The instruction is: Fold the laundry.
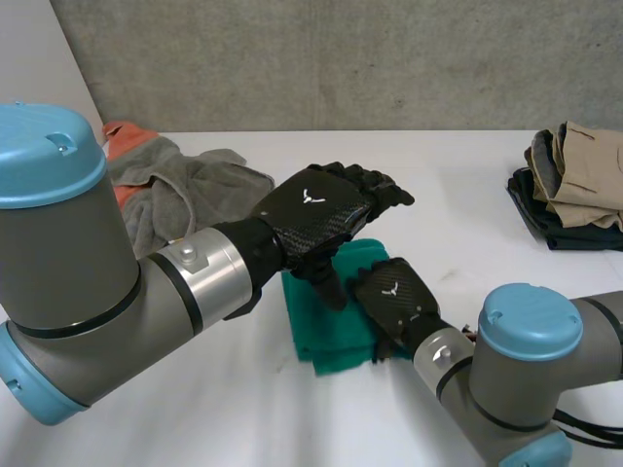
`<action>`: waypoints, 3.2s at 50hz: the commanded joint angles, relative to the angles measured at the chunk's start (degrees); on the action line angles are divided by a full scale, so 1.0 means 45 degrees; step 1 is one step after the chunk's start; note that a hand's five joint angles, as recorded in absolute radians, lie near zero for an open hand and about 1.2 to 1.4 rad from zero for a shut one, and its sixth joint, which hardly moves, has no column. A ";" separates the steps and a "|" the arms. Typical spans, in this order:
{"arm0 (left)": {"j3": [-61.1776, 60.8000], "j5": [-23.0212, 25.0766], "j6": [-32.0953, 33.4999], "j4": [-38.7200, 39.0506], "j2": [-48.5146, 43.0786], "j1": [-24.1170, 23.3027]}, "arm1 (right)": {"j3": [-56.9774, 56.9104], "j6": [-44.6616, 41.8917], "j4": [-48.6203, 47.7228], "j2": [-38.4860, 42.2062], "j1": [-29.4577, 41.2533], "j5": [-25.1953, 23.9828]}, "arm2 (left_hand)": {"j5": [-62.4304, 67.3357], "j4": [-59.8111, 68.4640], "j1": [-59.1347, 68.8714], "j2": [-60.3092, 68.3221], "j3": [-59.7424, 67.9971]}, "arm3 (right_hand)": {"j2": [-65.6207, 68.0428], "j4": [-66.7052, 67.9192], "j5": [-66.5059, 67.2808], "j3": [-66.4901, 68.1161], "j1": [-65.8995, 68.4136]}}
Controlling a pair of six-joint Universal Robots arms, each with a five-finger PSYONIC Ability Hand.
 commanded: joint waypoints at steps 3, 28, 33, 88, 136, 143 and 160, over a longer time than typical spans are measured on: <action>0.0002 0.0028 -0.0022 0.0007 0.0054 0.0030 | -0.1064 0.0165 -0.0103 0.0324 -0.0021 -0.0456 | 0.0114 0.0341 0.0460 0.0355 0.0266 | 0.4087 0.4175 0.4976 0.4140 0.5287; 0.0099 -0.0245 -0.0100 0.0027 0.0151 0.0498 | -0.2373 0.0009 -0.0005 -0.0319 -0.2323 -0.1646 | 0.0114 0.0341 0.0460 0.0355 0.0266 | 0.9793 0.9881 1.0682 0.9846 1.0992; 0.0197 -0.0753 -0.0119 0.0046 0.0268 0.0674 | -0.3852 0.0203 -0.0103 -0.0456 -0.3261 -0.3345 | 0.0114 0.0341 0.0460 0.0355 0.0266 | 0.9793 0.9881 1.0682 0.9846 1.0992; -0.0056 -0.0929 -0.0119 0.0085 -0.0454 0.0674 | -0.9092 0.5555 -0.4987 0.4876 -1.2462 -0.8485 | 0.0114 0.0341 0.0460 0.0355 0.0266 | 0.9793 0.9881 1.0682 0.9846 1.0992; 0.1797 -0.4328 0.0777 0.3367 -0.2970 0.5300 | -0.0033 0.3371 -0.2505 -0.5750 -0.7602 -0.3836 | -0.0334 -0.0108 0.0011 -0.0094 -0.0182 | -0.5762 -0.5675 -0.4874 -0.5710 -0.4563; 0.2560 -0.3139 0.3218 0.3288 -0.5608 0.6612 | 0.1805 0.1143 -0.2076 -0.4853 -0.5705 -0.3719 | -0.0335 -0.0108 0.0011 -0.0094 -0.0183 | -0.5762 -0.5675 -0.4874 -0.5710 -0.4563; 0.3694 -0.2178 0.3709 0.5318 -0.8014 0.6359 | 0.2294 0.0634 -0.1353 -0.3933 -0.5724 -0.3036 | 1.4949 1.5176 1.5295 1.5190 1.5101 | -0.5762 -0.5675 -0.4874 -0.5710 -0.4563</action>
